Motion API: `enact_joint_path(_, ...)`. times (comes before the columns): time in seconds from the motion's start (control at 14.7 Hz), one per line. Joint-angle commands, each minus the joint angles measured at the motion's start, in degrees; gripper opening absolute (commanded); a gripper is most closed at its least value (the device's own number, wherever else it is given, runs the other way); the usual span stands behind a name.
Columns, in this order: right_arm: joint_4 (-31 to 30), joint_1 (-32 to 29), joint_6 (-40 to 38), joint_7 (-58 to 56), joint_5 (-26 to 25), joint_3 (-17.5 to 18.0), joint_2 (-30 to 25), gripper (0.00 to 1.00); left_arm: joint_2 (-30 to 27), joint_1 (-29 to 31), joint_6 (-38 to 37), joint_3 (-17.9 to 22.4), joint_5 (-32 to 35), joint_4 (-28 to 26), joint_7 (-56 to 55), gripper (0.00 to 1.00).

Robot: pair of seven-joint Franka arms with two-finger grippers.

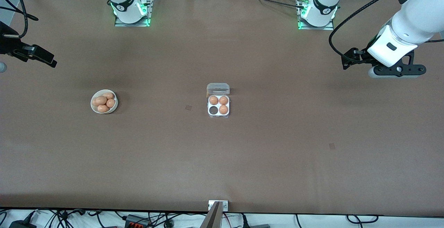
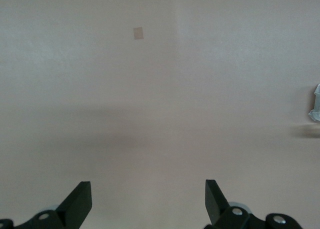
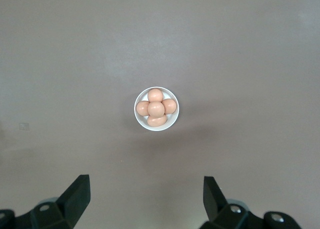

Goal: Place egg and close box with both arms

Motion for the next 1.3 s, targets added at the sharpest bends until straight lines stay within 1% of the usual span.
enact_joint_path(0.0, 0.59, 0.05, -0.08, 0.9, -0.8, 0.13, -0.18, 1.0, 0.44, 0.39, -0.34, -0.02, -1.24, 1.2, 1.29, 1.0)
enact_joint_path(0.89, 0.59, -0.04, -0.26, 0.9, -0.71, 0.04, -0.09, 1.0, 0.44, 0.39, -0.42, -0.02, -1.24, 1.2, 1.29, 1.0)
enact_joint_path(1.09, 0.5, -0.56, -1.48, 0.73, -0.8, -0.22, 0.0, 1.0, 0.44, 0.39, -0.42, -0.02, -1.24, 1.2, 1.29, 1.0)
enact_joint_path(1.23, 0.5, -0.57, -4.72, 0.99, -0.8, -0.22, 0.09, 1.0, 0.44, 0.39, -0.42, -0.02, -1.24, 1.2, 1.29, 1.0)
